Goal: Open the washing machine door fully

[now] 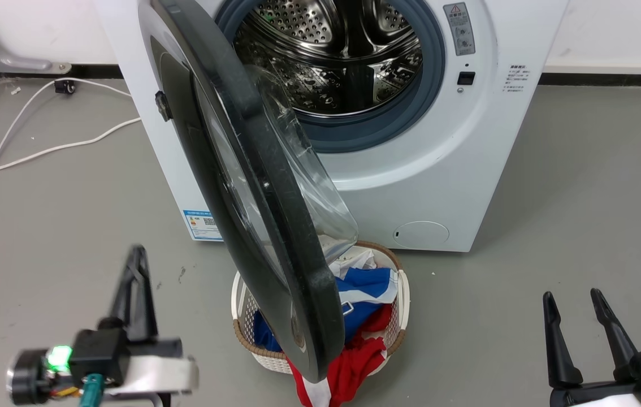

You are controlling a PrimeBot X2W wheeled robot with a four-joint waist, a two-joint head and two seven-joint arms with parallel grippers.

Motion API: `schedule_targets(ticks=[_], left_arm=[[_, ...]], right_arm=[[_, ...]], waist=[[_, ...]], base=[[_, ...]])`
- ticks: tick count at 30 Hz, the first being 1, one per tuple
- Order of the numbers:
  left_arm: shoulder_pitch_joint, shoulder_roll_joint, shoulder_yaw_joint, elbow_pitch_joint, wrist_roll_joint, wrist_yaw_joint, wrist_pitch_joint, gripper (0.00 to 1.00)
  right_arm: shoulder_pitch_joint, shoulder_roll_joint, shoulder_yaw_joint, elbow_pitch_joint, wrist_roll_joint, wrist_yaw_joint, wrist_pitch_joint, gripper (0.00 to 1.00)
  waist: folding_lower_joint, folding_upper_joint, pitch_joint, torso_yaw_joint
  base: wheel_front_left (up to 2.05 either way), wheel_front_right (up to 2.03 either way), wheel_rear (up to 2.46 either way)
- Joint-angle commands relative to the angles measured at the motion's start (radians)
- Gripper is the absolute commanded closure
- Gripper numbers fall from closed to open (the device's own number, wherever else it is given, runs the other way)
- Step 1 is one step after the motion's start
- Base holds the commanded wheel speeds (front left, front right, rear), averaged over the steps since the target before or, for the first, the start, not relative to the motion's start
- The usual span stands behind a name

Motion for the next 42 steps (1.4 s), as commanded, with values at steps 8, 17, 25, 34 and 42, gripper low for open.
schedule_targets(ticks=[8, 17, 25, 34, 42], left_arm=[[-0.075, 0.033, -0.06, -0.271, 0.062, 0.012, -0.002, 1.0], [-0.132, 0.053, -0.279, -0.439, 0.1, -0.053, -0.002, 1.0], [-0.141, 0.036, -0.498, -0.342, 0.085, -0.137, -0.002, 1.0], [-0.103, 0.022, -0.603, -0.081, 0.027, -0.159, -0.002, 1.0], [-0.117, 0.006, -0.571, 0.102, -0.02, -0.123, -0.003, 1.0]], right_arm=[[0.016, 0.003, 0.004, 0.002, 0.01, 0.0, -0.002, 0.0], [0.016, 0.003, 0.012, 0.013, 0.015, 0.0, -0.002, 0.0], [0.014, 0.003, 0.017, 0.019, 0.017, 0.0, -0.002, 0.0], [-0.007, 0.003, 0.031, 0.028, 0.018, 0.0, -0.002, 0.0], [-0.026, 0.003, 0.04, 0.041, 0.022, 0.0, -0.002, 0.0]], waist=[[0.0, 0.0, -0.008, 0.001], [0.0, 0.0, -0.011, -0.007], [0.0, 0.0, -0.009, -0.008], [0.0, 0.0, 0.016, -0.015], [0.0, 0.0, 0.034, -0.019]], base=[[0.0, 0.0, 0.0], [0.0, 0.0, 0.0], [0.0, 0.0, 0.0], [0.0, 0.0, 0.0], [0.0, 0.0, 0.0]])
